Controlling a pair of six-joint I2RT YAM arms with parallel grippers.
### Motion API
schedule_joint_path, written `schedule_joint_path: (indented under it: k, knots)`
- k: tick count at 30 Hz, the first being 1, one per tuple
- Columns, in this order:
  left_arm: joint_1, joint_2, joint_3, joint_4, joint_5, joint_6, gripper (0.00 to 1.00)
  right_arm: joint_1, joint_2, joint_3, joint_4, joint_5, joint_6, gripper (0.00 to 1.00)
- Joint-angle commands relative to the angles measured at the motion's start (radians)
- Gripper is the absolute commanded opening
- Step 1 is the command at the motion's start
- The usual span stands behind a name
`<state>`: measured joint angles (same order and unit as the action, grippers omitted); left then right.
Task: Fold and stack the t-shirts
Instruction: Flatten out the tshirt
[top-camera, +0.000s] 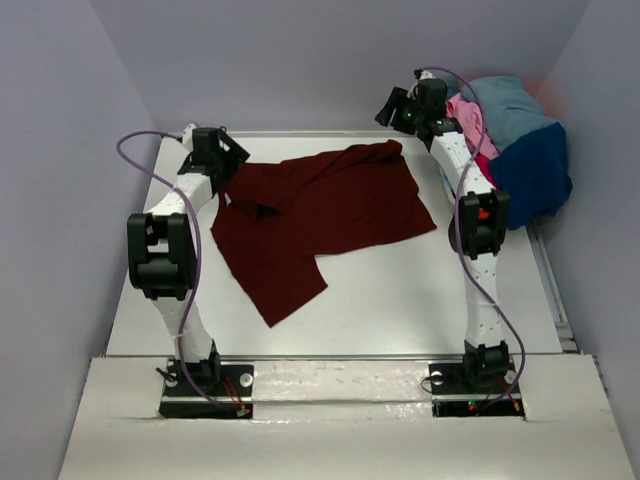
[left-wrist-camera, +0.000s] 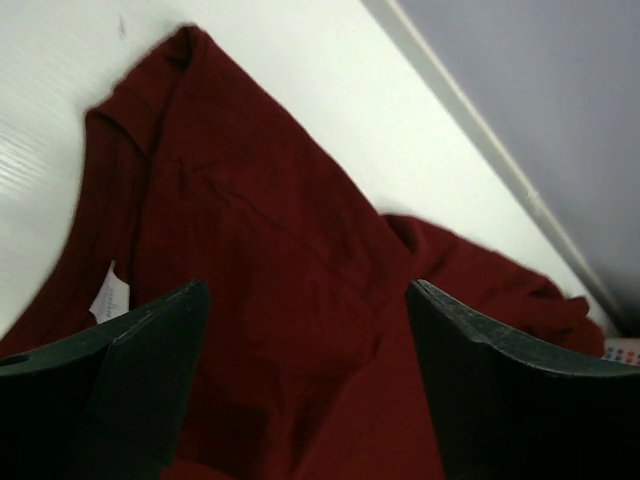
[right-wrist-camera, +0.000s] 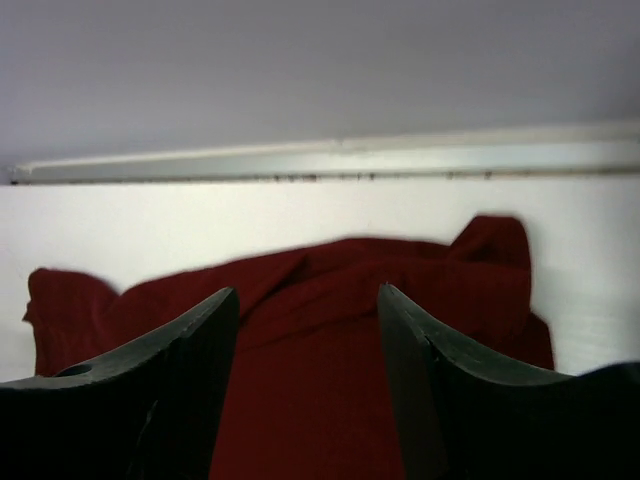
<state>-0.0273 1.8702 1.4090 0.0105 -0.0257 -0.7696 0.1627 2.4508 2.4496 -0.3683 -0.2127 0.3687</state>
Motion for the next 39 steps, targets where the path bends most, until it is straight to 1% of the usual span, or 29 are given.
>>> schedule_joint_path:
  k: [1, 2, 3, 4, 5, 6, 7, 8, 9, 11, 12, 13, 15, 16, 17, 20, 22, 26, 28, 31, 35, 37, 39]
  knots:
    - [-0.048, 0.0, 0.122, 0.031, 0.065, 0.108, 0.88, 0.014, -0.001, -0.107, 0.062, -0.099, 0.177, 0.62]
    - [-0.06, 0.021, 0.14, 0.028, 0.082, 0.131, 0.87, 0.014, -0.004, -0.124, 0.063, -0.081, 0.188, 0.62]
    - [-0.071, 0.032, 0.175, 0.002, 0.102, 0.165, 0.87, 0.027, 0.007, -0.101, 0.045, -0.033, 0.188, 0.61]
    - [-0.071, 0.041, 0.192, -0.013, 0.112, 0.176, 0.87, 0.028, 0.023, -0.077, -0.005, -0.019, 0.193, 0.6]
    - [-0.082, 0.052, 0.208, -0.077, 0.113, 0.184, 0.87, 0.028, 0.058, -0.052, -0.027, -0.013, 0.22, 0.59]
    - [-0.082, 0.049, 0.212, -0.101, 0.109, 0.184, 0.87, 0.028, 0.069, -0.031, -0.041, -0.013, 0.239, 0.58]
    - [-0.082, 0.044, 0.2, -0.115, 0.107, 0.175, 0.87, 0.028, 0.074, -0.044, -0.037, -0.017, 0.263, 0.57]
    - [-0.091, 0.035, 0.182, -0.118, 0.109, 0.158, 0.87, 0.028, 0.071, -0.069, 0.01, -0.028, 0.295, 0.57]
    - [-0.1, 0.008, 0.138, -0.112, 0.109, 0.13, 0.87, 0.028, 0.059, -0.134, 0.102, -0.055, 0.358, 0.57]
    - [-0.109, -0.034, 0.093, -0.101, 0.11, 0.099, 0.87, 0.038, 0.053, -0.181, 0.187, -0.066, 0.424, 0.57]
    - [-0.109, -0.046, 0.059, -0.115, 0.107, 0.078, 0.87, 0.049, 0.072, -0.175, 0.199, -0.051, 0.462, 0.57]
    - [-0.109, -0.057, 0.042, -0.118, 0.109, 0.032, 0.87, 0.049, 0.092, -0.103, 0.16, -0.034, 0.466, 0.57]
    - [-0.118, -0.089, 0.004, -0.119, 0.116, -0.019, 0.86, 0.063, 0.141, -0.006, 0.093, 0.005, 0.458, 0.56]
    - [-0.129, -0.097, -0.03, -0.118, 0.115, -0.039, 0.85, 0.063, 0.178, 0.029, 0.065, 0.034, 0.458, 0.56]
    - [-0.129, -0.108, -0.044, -0.125, 0.115, -0.089, 0.85, 0.063, 0.186, 0.044, 0.049, 0.042, 0.461, 0.55]
    - [-0.129, -0.14, -0.106, -0.121, 0.112, -0.169, 0.83, 0.063, 0.154, -0.012, 0.062, 0.113, 0.446, 0.55]
    - [-0.14, -0.164, -0.146, -0.139, 0.084, -0.235, 0.83, 0.063, 0.131, -0.06, 0.055, 0.153, 0.412, 0.55]
    - [-0.14, -0.229, -0.195, -0.193, 0.056, -0.312, 0.84, 0.063, 0.125, -0.066, 0.011, 0.205, 0.365, 0.57]
    - [-0.161, -0.269, -0.229, -0.198, 0.052, -0.345, 0.84, 0.063, 0.125, -0.069, 0.006, 0.24, 0.354, 0.58]
    - [-0.192, -0.302, -0.267, -0.211, -0.017, -0.424, 0.84, 0.063, 0.129, -0.067, 0.006, 0.268, 0.342, 0.58]
    - [-0.212, -0.319, -0.34, -0.159, -0.011, -0.474, 0.83, 0.063, 0.129, -0.063, 0.014, 0.288, 0.308, 0.58]
    - [-0.212, -0.316, -0.355, -0.123, -0.043, -0.496, 0.82, 0.063, 0.119, -0.064, 0.015, 0.299, 0.283, 0.58]
    - [-0.212, -0.289, -0.352, -0.121, -0.068, -0.508, 0.82, 0.063, 0.111, -0.069, 0.017, 0.303, 0.27, 0.58]
